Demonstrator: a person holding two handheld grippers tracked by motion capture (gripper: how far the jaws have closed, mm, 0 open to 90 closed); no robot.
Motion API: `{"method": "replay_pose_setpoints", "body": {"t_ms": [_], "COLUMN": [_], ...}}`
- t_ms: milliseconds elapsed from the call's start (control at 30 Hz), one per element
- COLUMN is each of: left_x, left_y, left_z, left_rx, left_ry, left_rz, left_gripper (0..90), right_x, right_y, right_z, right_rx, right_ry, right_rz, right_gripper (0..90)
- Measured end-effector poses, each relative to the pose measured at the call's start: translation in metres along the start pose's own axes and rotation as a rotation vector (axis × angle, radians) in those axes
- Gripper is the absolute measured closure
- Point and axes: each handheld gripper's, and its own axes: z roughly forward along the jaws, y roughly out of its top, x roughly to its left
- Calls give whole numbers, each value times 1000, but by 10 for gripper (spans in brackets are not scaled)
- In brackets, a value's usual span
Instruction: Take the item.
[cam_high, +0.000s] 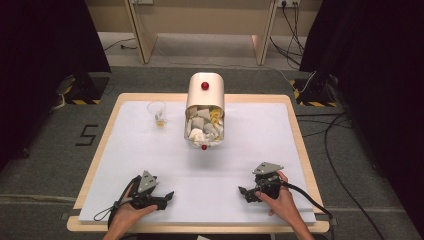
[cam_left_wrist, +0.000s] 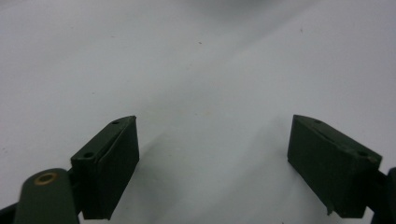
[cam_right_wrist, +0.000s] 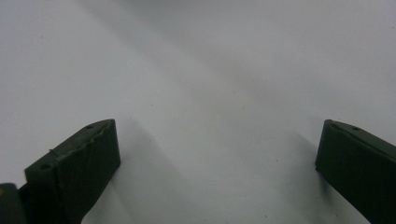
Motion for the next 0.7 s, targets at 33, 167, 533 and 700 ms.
{"method": "replay_pose_setpoints", "body": {"t_ms": [33,167,533,700], "left_x": [0,4,4,4], "left_y": [0,-2,-2,-2], "left_z": [0,0,1,1], "left_rx": [6,6,8,8], "left_ry": [-1,-32,-36,-35], "left_rz": [-20,-71,-69,-69], "left_gripper": [165,160,157,157], "right_x": [0,0,0,0], "right_y": [0,0,0,0], "right_z": [0,0,0,0], "right_rx": [0,0,0,0], "right_ry": [0,1,0,0], "right_rz": [0,0,-1,0], "right_gripper": [4,4,5,4]}}
